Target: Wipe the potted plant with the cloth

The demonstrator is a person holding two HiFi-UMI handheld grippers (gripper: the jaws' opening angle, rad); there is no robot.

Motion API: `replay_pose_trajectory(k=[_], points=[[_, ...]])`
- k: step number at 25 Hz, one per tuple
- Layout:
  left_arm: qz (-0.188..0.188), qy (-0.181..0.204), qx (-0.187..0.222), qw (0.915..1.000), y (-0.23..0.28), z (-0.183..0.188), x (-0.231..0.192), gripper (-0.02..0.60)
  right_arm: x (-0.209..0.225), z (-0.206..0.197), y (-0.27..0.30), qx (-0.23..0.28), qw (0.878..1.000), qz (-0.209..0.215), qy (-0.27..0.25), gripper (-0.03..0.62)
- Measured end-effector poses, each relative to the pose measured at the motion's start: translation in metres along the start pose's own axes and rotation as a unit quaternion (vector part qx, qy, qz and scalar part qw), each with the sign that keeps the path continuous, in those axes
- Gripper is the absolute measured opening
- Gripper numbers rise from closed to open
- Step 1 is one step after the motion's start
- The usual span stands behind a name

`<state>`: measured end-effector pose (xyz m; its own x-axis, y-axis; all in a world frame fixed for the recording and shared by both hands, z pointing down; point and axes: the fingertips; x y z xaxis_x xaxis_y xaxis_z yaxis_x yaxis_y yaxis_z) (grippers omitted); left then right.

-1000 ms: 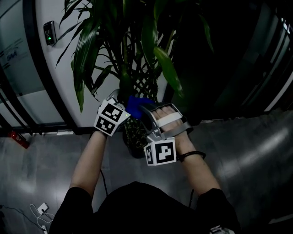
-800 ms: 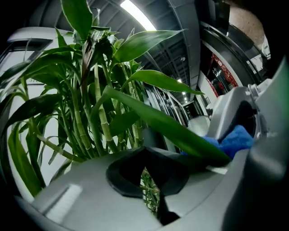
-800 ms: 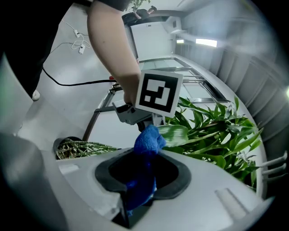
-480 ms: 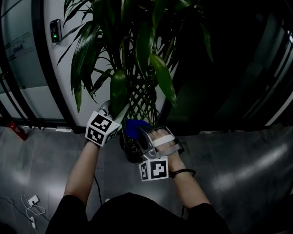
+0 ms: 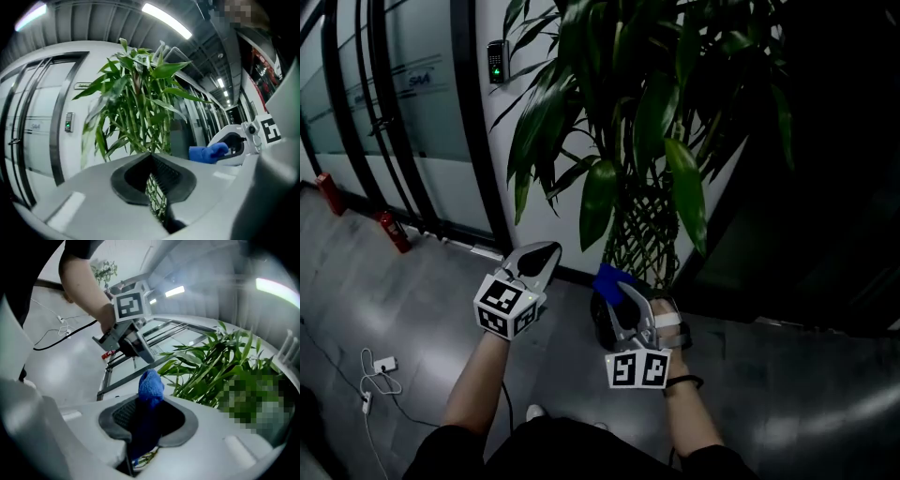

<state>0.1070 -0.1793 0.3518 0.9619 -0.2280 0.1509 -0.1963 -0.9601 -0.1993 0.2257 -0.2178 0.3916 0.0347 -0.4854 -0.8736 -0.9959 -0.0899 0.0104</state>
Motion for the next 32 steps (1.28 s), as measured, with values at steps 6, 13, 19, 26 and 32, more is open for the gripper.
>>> replay_pose_trajectory(k=[6, 13, 19, 26, 32], points=[[0.120, -0.011, 0.005, 0.9927, -0.084, 0.002, -0.045, 0.008, 0.002, 0.004, 0.007, 0.043, 0.989, -0.041, 0.133, 0.104], [0.184, -0.047, 0.021, 0.9815, -0.169, -0.016, -0.090, 0.008, -0.025, 0.015, 0.019, 0.035, 0.965, -0.032, 0.259, 0.104], [0.155, -0.052, 0.025, 0.9862, -0.220, -0.021, -0.134, 0.008, -0.049, 0.048, 0.044, 0.010, 0.945, -0.085, 0.316, 0.104], [0.097, -0.057, 0.037, 0.9930, -0.253, -0.024, -0.198, 0.007, -0.052, 0.108, 0.068, -0.014, 0.932, -0.173, 0.318, 0.104], [0.025, -0.062, 0.026, 0.9974, -0.256, -0.034, -0.208, 0.006, -0.074, 0.120, 0.074, -0.054, 0.929, -0.195, 0.310, 0.104]])
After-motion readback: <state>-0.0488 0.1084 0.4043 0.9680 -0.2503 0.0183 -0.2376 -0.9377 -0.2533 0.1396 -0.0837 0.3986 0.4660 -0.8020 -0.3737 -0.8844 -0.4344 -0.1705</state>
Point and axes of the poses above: the fingertips, and each gripper's own axes: y forward along the fingers, x to its right, z out of its top, and after that the axes turned 10 degrees about x, right-handed
